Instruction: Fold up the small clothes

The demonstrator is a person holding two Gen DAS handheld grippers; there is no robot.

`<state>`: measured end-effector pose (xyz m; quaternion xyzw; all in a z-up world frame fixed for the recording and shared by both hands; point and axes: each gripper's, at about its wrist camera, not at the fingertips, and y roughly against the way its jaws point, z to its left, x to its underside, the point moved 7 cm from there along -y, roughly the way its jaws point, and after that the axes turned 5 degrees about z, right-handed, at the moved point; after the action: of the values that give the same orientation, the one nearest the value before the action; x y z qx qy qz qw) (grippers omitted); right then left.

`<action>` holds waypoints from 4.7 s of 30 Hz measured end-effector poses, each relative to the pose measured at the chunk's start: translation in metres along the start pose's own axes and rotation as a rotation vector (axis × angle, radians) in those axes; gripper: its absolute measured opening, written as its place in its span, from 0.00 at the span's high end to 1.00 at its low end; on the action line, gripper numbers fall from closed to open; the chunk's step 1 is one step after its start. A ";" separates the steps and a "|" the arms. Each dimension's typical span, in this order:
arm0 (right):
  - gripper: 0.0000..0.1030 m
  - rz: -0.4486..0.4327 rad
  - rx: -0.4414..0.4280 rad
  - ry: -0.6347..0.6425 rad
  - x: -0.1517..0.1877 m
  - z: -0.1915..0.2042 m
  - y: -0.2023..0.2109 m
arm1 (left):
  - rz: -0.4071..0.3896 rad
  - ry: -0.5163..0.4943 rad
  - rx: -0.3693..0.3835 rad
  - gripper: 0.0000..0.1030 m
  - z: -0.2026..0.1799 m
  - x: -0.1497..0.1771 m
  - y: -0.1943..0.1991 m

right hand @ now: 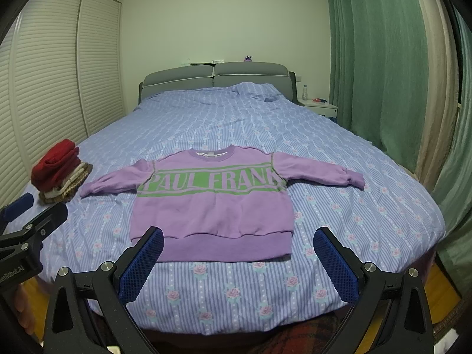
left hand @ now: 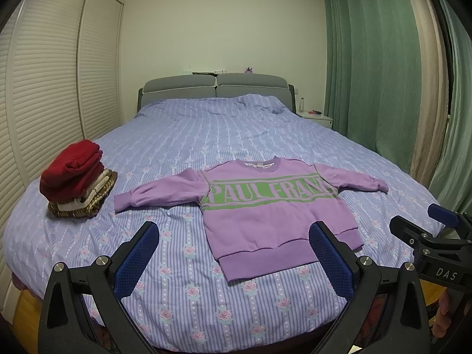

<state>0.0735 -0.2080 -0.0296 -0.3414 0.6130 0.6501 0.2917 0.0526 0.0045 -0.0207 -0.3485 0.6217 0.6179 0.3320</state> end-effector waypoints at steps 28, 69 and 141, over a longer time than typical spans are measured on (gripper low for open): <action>0.01 0.010 0.001 -0.001 0.000 0.002 -0.001 | 0.006 0.000 0.001 0.00 0.001 0.000 -0.002; 0.01 0.114 -0.291 0.296 -0.078 0.260 -0.253 | 0.241 0.645 -0.084 0.57 0.254 0.008 -0.235; 0.01 0.128 0.024 -0.012 -0.099 -0.028 -0.257 | 0.141 -0.193 0.213 0.39 -0.020 -0.097 -0.285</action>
<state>0.3405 -0.2123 -0.1045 -0.2941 0.6397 0.6620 0.2570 0.3459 -0.0114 -0.0917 -0.2057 0.6719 0.6007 0.3812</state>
